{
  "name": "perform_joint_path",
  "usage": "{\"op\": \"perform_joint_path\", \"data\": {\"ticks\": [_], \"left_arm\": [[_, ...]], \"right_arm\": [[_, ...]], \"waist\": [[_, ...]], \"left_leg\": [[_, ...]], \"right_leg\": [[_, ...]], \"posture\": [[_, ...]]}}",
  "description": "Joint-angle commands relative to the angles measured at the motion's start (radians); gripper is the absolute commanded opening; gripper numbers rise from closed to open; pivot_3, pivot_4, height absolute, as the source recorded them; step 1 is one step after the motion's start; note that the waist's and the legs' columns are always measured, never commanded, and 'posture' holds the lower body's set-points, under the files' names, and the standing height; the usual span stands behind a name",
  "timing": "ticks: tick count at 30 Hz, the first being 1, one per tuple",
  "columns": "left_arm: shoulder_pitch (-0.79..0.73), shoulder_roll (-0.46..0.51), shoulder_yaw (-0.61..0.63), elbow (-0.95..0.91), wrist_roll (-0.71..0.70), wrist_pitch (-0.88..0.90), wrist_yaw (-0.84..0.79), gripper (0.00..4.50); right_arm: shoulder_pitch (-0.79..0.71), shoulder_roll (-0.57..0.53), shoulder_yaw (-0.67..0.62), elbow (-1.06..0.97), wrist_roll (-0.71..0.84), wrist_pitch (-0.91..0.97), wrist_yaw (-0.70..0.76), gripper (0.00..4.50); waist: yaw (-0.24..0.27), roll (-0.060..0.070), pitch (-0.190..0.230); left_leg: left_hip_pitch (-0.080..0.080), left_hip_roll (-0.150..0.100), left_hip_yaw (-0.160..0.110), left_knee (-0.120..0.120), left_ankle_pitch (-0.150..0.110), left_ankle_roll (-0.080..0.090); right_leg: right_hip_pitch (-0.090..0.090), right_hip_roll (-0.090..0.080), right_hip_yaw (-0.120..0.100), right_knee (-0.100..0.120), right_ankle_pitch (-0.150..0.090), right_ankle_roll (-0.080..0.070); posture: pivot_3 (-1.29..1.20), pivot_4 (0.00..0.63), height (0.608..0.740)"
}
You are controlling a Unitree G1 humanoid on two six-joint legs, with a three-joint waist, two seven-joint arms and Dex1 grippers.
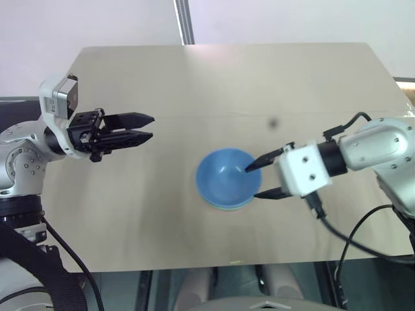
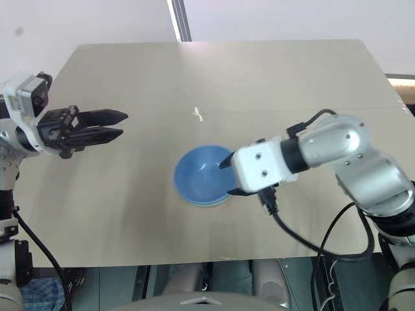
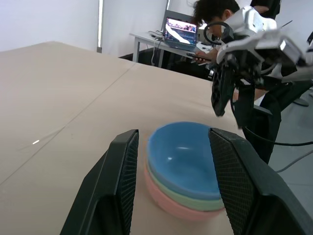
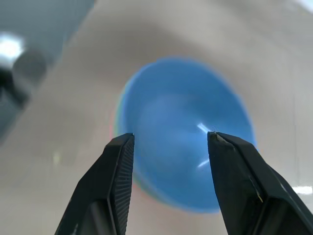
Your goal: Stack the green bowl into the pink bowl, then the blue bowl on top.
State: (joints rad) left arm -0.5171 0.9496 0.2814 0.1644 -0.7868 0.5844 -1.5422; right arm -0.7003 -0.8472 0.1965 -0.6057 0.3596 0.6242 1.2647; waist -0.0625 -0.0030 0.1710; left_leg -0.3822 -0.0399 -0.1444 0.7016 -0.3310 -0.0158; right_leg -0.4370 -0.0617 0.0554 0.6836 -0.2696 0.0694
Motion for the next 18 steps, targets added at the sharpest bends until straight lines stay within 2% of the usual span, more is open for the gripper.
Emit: {"op": "perform_joint_path", "data": {"ticks": [1, 5, 9, 13, 18], "left_arm": [[0.036, 0.025, 0.057, -0.052, -0.012, -0.007, 0.006, 2.41], [0.107, 0.031, 0.088, -0.096, -0.001, -0.015, 0.033, 2.41], [0.149, 0.030, 0.111, -0.130, -0.007, -0.005, 0.070, 2.41], [0.196, 0.024, 0.128, -0.164, 0.007, -0.010, 0.121, 2.41], [0.267, 0.022, 0.165, -0.205, 0.016, -0.028, 0.161, 2.41]], "right_arm": [[0.070, -0.021, -0.196, 0.037, 0.131, 0.091, -0.039, 2.62], [0.253, -0.035, -0.473, 0.125, 0.250, 0.144, -0.069, 2.62], [0.408, -0.018, -0.664, 0.196, 0.317, 0.119, -0.079, 2.62], [0.561, -0.019, -0.791, 0.222, 0.345, 0.066, -0.055, 2.62], [0.680, -0.029, -0.877, 0.232, 0.368, 0.041, -0.054, 2.62]], "waist": [[0.003, 0.000, 0.000], [0.013, 0.000, 0.000], [0.022, 0.000, 0.000], [0.023, 0.000, 0.000], [0.020, 0.000, 0.000]], "left_leg": [[0.000, 0.000, 0.000, 0.000, 0.000, 0.000], [0.000, 0.000, -0.001, 0.000, 0.000, 0.000], [0.000, 0.000, 0.000, 0.000, 0.000, 0.000], [0.002, 0.000, 0.000, 0.000, 0.000, 0.000], [0.005, 0.000, 0.002, 0.000, 0.000, 0.000]], "right_leg": [[0.000, 0.000, 0.000, 0.000, 0.000, 0.000], [0.001, -0.001, -0.002, -0.002, 0.000, 0.000], [0.002, -0.001, -0.002, -0.001, 0.000, 0.000], [0.004, -0.001, -0.002, -0.001, 0.000, 0.000], [0.004, 0.000, 0.000, 0.002, 0.000, 0.000]], "posture": [[0.00, 0.150, 0.740], [0.00, 0.150, 0.740], [0.00, 0.150, 0.740], [0.00, 0.150, 0.740], [0.00, 0.150, 0.740]]}}
